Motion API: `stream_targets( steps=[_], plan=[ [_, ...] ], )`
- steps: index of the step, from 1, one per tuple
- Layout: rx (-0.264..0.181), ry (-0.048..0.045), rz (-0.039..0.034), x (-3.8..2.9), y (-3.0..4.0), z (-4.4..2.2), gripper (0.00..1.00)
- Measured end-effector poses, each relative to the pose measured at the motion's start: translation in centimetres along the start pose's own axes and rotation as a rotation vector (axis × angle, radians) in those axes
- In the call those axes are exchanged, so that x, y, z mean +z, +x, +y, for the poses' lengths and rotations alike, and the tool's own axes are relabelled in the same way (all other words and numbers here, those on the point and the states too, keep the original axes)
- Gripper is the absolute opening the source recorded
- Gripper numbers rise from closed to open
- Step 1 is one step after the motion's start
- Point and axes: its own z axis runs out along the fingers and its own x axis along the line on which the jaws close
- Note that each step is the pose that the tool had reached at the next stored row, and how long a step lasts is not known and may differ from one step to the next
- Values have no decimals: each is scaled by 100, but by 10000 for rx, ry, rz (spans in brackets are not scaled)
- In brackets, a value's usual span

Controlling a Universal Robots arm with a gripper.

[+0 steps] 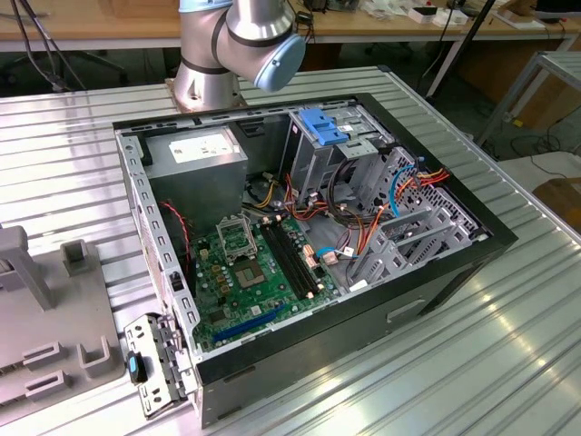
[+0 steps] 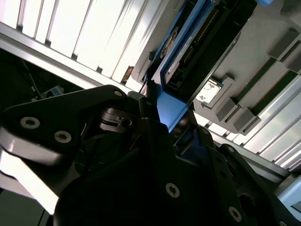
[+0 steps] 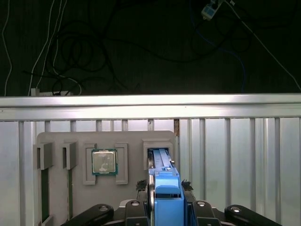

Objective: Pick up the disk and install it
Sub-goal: 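Pick up the disk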

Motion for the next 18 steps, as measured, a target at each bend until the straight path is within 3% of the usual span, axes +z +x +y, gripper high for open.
stream_targets(
  steps=[9, 18],
  plan=[
    [-2, 4, -2, -8, 0, 0, 37],
    [-1, 0, 0, -65, -2, -1, 37]
  ],
)
